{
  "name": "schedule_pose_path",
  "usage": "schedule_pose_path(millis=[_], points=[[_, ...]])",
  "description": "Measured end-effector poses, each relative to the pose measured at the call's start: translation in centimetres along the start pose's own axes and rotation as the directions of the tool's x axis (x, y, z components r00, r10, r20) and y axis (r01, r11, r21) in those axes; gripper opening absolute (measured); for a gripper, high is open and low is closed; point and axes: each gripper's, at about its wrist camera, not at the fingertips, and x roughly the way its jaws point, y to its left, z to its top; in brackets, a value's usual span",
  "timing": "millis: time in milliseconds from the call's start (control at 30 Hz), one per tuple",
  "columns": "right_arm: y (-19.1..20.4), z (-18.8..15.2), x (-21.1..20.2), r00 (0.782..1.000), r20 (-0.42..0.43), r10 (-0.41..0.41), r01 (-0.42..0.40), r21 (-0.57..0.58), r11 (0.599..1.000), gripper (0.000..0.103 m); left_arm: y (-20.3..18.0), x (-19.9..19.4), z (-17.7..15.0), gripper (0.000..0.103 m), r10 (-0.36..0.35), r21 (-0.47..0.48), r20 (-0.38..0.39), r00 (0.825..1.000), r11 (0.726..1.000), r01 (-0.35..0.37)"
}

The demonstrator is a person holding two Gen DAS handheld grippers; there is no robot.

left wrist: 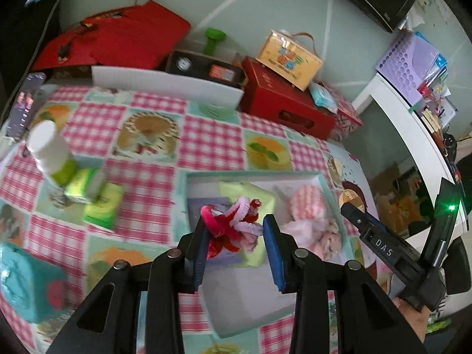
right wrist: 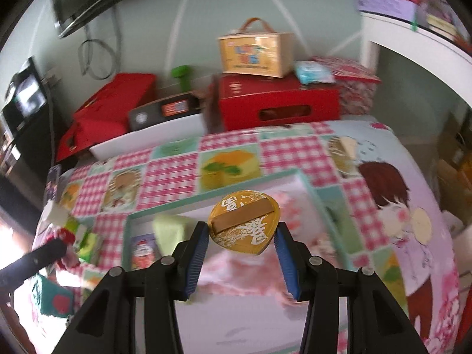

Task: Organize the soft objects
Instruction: 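Lift and carry the red plush toy and orange packet over the tray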

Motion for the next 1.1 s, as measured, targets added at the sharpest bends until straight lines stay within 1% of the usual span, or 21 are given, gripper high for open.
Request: schedule_pose_path(millis=[133,233,367,467,567,700,767,833,933,1000,1100], points=[[-2.3,-0.1,0.0,0.998,0.0,-0.056,0.056,0.052,0.997,0.049,-1.3,1.7,-0.5,0.037,-0.022,0.002,-0.026,0.999,1.0,0.022],[-3.6,-0.4,0.2,0.996,-0.01,-0.091,0.092,0.078,0.993,0.049,-2.2,3.0,-1.2,0.037,-0.02,0.032,-0.048,0.999,0.999,0.022],[-5.4,-0.7,0.4,0.987,-0.029,-0.158,0.16,0.111,0.981,0.049,-2.7,4.8,-2.3,0.037,-0.027,0.053,-0.101,0.995,0.998,0.032],[-6.6,-1.0,1.0,0.987,-0.047,-0.156,0.162,0.148,0.976,0.049,-2.8,6.2,-3.1,0.037,-0.022,0.065,-0.141,0.99,0.997,0.031],[-7.0,-1.3,1.7,0.984,-0.073,-0.162,0.171,0.155,0.973,0.049,-2.7,7.3,-3.8,0.037,-0.013,0.07,-0.175,0.984,0.997,0.025],[-6.5,-1.8,2.7,0.983,-0.106,-0.149,0.164,0.145,0.976,0.049,-2.3,8.3,-4.3,0.037,0.007,0.07,-0.203,0.979,0.998,0.007],[-5.9,-1.8,2.8,0.984,-0.101,-0.147,0.159,0.131,0.979,0.049,-2.2,8.5,-4.4,0.037,0.012,0.07,-0.203,0.979,0.998,0.002],[-5.3,-1.6,2.7,0.989,-0.085,-0.121,0.131,0.123,0.984,0.049,-2.1,8.6,-4.5,0.037,0.019,0.07,-0.202,0.979,0.998,-0.005],[-3.9,-1.3,2.9,0.997,-0.055,-0.061,0.067,0.109,0.992,0.049,-1.8,8.7,-4.5,0.037,0.026,0.067,-0.201,0.979,0.998,-0.013],[-2.5,-1.1,3.2,0.999,-0.038,-0.023,0.026,0.077,0.997,0.049,-1.6,8.7,-4.4,0.037,0.032,0.067,-0.188,0.982,0.998,-0.02],[-0.5,-0.9,3.6,0.999,-0.035,-0.006,0.007,0.027,1.0,0.049,-1.3,8.3,-4.0,0.037,0.031,0.058,-0.165,0.986,0.998,-0.022]])
